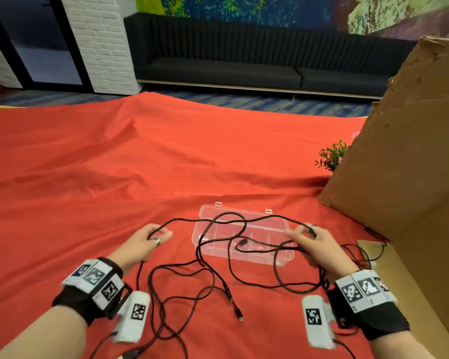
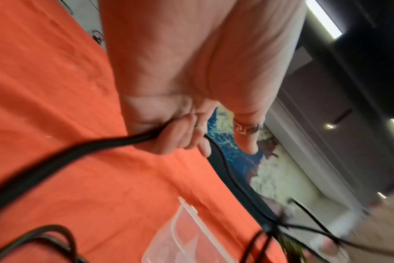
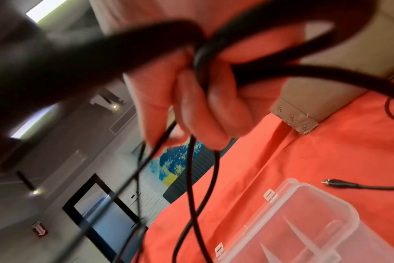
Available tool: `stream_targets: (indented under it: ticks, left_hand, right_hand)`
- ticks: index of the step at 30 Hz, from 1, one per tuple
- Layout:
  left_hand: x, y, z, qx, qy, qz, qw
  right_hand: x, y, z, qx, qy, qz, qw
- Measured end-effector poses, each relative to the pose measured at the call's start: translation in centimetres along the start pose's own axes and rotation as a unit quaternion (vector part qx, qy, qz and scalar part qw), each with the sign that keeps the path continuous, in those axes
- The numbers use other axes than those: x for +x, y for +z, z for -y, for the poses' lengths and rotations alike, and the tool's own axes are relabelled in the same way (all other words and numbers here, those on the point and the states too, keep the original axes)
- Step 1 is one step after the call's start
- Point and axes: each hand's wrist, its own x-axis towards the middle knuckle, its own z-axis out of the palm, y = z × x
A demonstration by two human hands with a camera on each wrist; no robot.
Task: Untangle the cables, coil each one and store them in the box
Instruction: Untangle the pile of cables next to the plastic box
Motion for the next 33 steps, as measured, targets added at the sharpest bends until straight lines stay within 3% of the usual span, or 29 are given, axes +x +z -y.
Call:
stream_targets:
  ticks: [3, 6, 8, 10, 12, 15, 17, 19, 23, 25, 30, 33]
  left_hand:
    - [-0.3, 2.9, -1.3, 0.204, 0.058, -0.016, 0.977]
    - [-1.4, 6.9, -2.2, 0.373, 0.114, -0.036, 0.920]
    - [-1.2, 9.4, -2.0, 0.384, 0.115, 0.020, 0.916]
    - [-0.2, 11.2, -1.3, 0.379, 0.071, 0.077, 0.919]
    - [1.0, 12.4, -0.2, 0.373, 0.041, 0.095, 0.922]
    - [2.0, 13.2, 1.6, 0.363, 0.062, 0.102, 0.924]
    - [2.4, 12.8, 2.5, 0.281, 0.091, 0.117, 0.948]
    - [2.4, 11.8, 2.9, 0.155, 0.111, 0.124, 0.974]
    - [3.0, 8.7, 4.0, -0.005, 0.107, -0.013, 0.994]
    - [3.4, 7.3, 4.4, -0.018, 0.091, -0.063, 0.994]
    - [3.8, 5.9, 4.8, 0.013, 0.082, -0.102, 0.991]
    - [3.8, 5.7, 5.1, 0.006, 0.073, -0.137, 0.988]
  right_hand:
    - [-1.6, 1.0, 0.8, -0.020, -0.045, 0.098, 0.994]
    - [-2.6, 2.0, 1.9, -0.027, -0.089, 0.100, 0.991]
    - [-3.2, 2.3, 2.5, 0.000, -0.092, 0.095, 0.991]
    - [-3.9, 2.2, 3.2, 0.045, -0.075, 0.092, 0.992]
    - [-4.6, 1.6, 3.7, 0.062, -0.072, 0.093, 0.991]
    - [-5.1, 0.5, 4.0, 0.108, -0.087, 0.084, 0.987]
    - [-4.6, -0.7, 3.6, 0.129, -0.093, 0.020, 0.987]
    - [-3.7, -2.5, 2.7, 0.145, -0.091, -0.089, 0.981]
    - [-1.6, -7.1, -0.1, 0.133, -0.088, -0.305, 0.939]
    - [-1.2, -8.8, -0.9, 0.077, -0.091, -0.382, 0.917]
    - [-1.4, -11.2, -1.0, -0.078, -0.059, -0.474, 0.875]
    - [-1.1, -12.0, -2.7, -0.145, 0.010, -0.490, 0.860]
